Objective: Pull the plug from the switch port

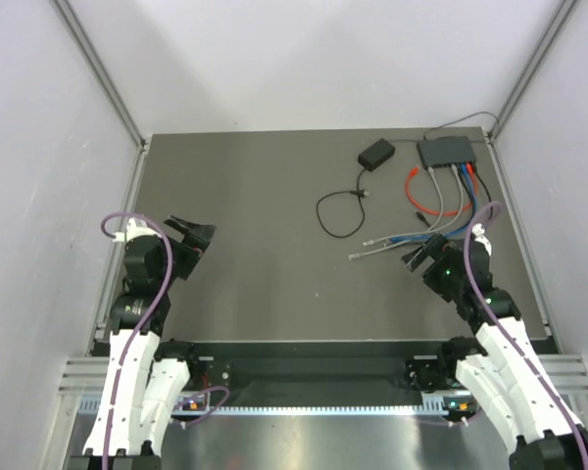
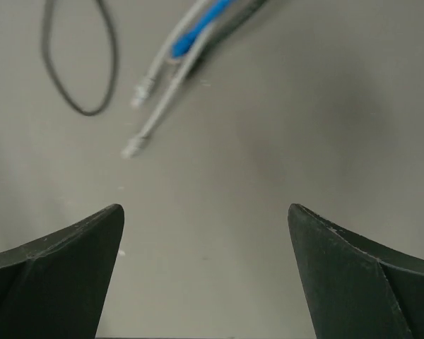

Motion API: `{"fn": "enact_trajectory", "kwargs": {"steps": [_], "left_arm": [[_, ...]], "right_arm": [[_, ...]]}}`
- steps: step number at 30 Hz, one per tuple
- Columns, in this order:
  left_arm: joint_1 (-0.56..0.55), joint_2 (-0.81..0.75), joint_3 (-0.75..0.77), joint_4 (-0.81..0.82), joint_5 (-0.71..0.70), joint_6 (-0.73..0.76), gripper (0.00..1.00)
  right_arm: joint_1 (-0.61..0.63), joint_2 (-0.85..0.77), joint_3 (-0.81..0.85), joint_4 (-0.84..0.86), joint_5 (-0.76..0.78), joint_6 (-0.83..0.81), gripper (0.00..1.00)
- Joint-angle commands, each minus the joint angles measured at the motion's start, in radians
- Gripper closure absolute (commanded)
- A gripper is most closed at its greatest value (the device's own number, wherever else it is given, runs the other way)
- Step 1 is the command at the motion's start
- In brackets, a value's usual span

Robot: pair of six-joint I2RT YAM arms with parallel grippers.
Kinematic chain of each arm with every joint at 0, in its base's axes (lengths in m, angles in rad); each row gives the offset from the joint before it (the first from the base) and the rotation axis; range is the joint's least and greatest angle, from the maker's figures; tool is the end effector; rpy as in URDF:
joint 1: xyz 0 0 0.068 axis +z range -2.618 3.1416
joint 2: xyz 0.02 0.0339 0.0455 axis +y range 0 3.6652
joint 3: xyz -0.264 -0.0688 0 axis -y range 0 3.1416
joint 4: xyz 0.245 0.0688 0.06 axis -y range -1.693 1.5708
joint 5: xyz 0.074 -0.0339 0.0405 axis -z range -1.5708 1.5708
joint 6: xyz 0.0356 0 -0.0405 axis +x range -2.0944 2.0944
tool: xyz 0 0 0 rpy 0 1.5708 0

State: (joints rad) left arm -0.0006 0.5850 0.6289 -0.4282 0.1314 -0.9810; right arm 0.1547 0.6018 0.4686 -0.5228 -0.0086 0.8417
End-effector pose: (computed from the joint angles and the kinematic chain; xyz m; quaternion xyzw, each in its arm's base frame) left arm 0.1433 -0.0048 0.2890 -0.3571 0.7472 -0.3109 0.4663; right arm 0.1383 0.0219 0.2230 0.3004 0.8454 0.2144 0.3861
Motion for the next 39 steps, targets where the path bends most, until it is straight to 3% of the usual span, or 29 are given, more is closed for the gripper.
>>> {"fn": "enact_trajectory", "kwargs": {"steps": [1, 3, 5, 7, 11, 16, 20, 21, 22, 23, 26, 28, 32, 35, 36, 39], "left_arm": [[0.005, -0.01, 0.046, -0.038, -0.061, 0.019, 0.01], [0.005, 0.021, 0.075, -0.053, 0.009, -0.007, 0.01], [0.005, 0.056, 0.078, 0.044, 0.132, 0.031, 0.01], [0.004, 0.14, 0.084, 0.106, 0.255, 0.093, 0.01], [0.005, 0.338, 0.228, 0.054, 0.315, 0.178, 0.01], [0.004, 0.417, 0.314, 0.032, 0.252, 0.287, 0.01], [0.005, 0.47, 0.374, 0.012, 0.218, 0.358, 0.01], [0.005, 0.487, 0.377, 0.023, 0.247, 0.372, 0.06], [0.004, 0.498, 0.382, 0.049, 0.278, 0.386, 0.11], [0.004, 0.506, 0.384, 0.058, 0.302, 0.398, 0.22], [0.005, 0.561, 0.403, 0.063, 0.353, 0.447, 0.32], [0.004, 0.584, 0.426, 0.054, 0.355, 0.465, 0.32], [0.004, 0.637, 0.459, 0.043, 0.363, 0.498, 0.34], [0.005, 0.686, 0.473, 0.052, 0.378, 0.489, 0.34], [0.004, 0.696, 0.48, 0.06, 0.384, 0.484, 0.34], [0.004, 0.743, 0.509, 0.045, 0.399, 0.475, 0.35]], "right_arm": [[-0.014, 0.05, 0.088, -0.031, 0.078, -0.093, 0.0], [-0.014, 0.11, 0.163, -0.072, 0.105, -0.056, 0.0], [-0.02, 0.153, 0.211, -0.031, 0.07, -0.178, 0.0], [-0.029, 0.234, 0.249, 0.0, 0.1, -0.182, 0.0], [-0.041, 0.419, 0.397, 0.058, 0.15, -0.292, 0.0], [-0.066, 0.794, 0.681, -0.009, 0.203, -0.398, 0.01], [-0.11, 1.082, 0.969, 0.026, 0.21, -0.515, 0.18], [-0.125, 1.13, 1.019, 0.032, 0.202, -0.535, 0.25], [-0.139, 1.18, 1.076, 0.032, 0.203, -0.535, 0.41], [-0.148, 1.229, 1.181, 0.032, 0.187, -0.526, 0.48], [-0.221, 1.467, 1.394, 0.008, 0.119, -0.494, 0.62], [-0.244, 1.542, 1.482, 0.006, 0.107, -0.483, 0.69], [-0.257, 1.682, 1.631, 0.032, -0.04, -0.53, 0.69], [-0.259, 1.704, 1.625, 0.061, -0.039, -0.549, 0.62], [-0.261, 1.707, 1.624, 0.063, -0.03, -0.55, 0.53], [-0.273, 1.708, 1.599, 0.067, -0.063, -0.536, 0.52]]}}
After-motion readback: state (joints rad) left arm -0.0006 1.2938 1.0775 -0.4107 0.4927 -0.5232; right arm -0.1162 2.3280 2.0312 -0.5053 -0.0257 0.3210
